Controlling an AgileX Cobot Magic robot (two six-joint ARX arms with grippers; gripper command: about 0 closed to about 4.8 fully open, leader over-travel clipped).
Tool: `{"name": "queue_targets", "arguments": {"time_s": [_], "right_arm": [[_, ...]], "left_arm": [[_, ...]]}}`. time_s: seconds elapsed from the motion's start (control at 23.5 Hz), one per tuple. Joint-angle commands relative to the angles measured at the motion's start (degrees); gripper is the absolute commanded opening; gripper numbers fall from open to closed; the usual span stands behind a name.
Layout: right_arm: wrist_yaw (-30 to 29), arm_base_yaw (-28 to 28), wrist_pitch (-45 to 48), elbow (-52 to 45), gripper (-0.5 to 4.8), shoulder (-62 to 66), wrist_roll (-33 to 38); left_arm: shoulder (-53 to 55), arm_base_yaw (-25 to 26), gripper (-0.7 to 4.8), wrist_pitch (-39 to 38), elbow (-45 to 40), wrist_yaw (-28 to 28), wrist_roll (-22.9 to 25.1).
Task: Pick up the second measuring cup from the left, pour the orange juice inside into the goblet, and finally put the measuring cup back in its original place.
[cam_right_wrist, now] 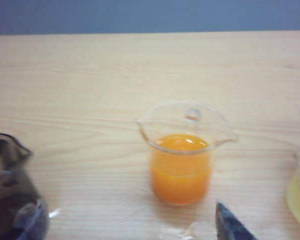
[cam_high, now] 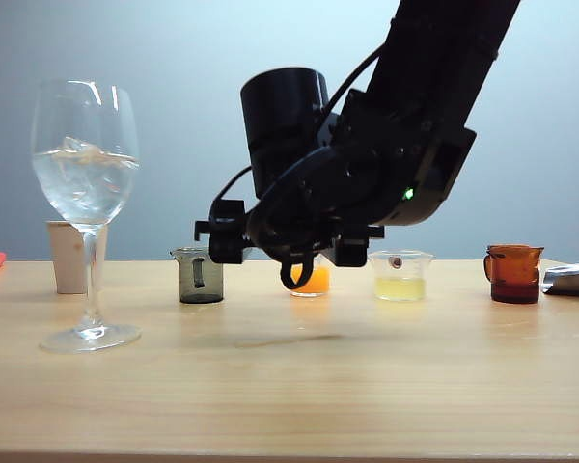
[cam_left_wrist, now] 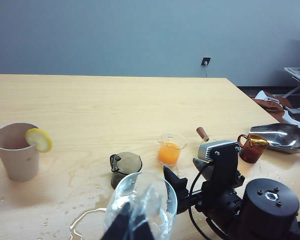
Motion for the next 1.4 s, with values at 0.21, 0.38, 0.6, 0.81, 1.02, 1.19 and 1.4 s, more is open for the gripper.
{"name": "queue_targets", "arguments": {"time_s": [0.21,0.38,0.6,0.81,1.02,1.19,1.4], "right_arm": [[0.7,-2.1,-1.4,0.8,3.86,0.9,3.0],[3.5,-1.9,-2.0,1.2,3.87,1.3,3.0],[6.2,-1.8,-6.3,7.7,3.89,3.7,3.2],[8.2,-2.5,-8.6,10.2,3.91,5.1,6.2],[8.5,-3.3,-11.8,11.3,3.90,5.8,9.0],[8.0,-3.5,-11.9,13.8,3.91,7.7,8.7],[8.1,-4.0,-13.3,16.2,3.91,9.2,8.8]], "left_arm": [[0.0,0.0,-0.06,0.4,0.2,0.0,0.2],[0.0,0.0,-0.06,0.4,0.2,0.0,0.2],[0.0,0.0,-0.06,0.4,0.2,1.0,0.2],[0.0,0.0,-0.06,0.4,0.2,2.0,0.1],[0.0,0.0,-0.06,0.5,0.2,2.4,0.1],[0.0,0.0,-0.06,0.5,0.2,2.4,0.1],[0.0,0.0,-0.06,0.6,0.2,2.6,0.1]]}}
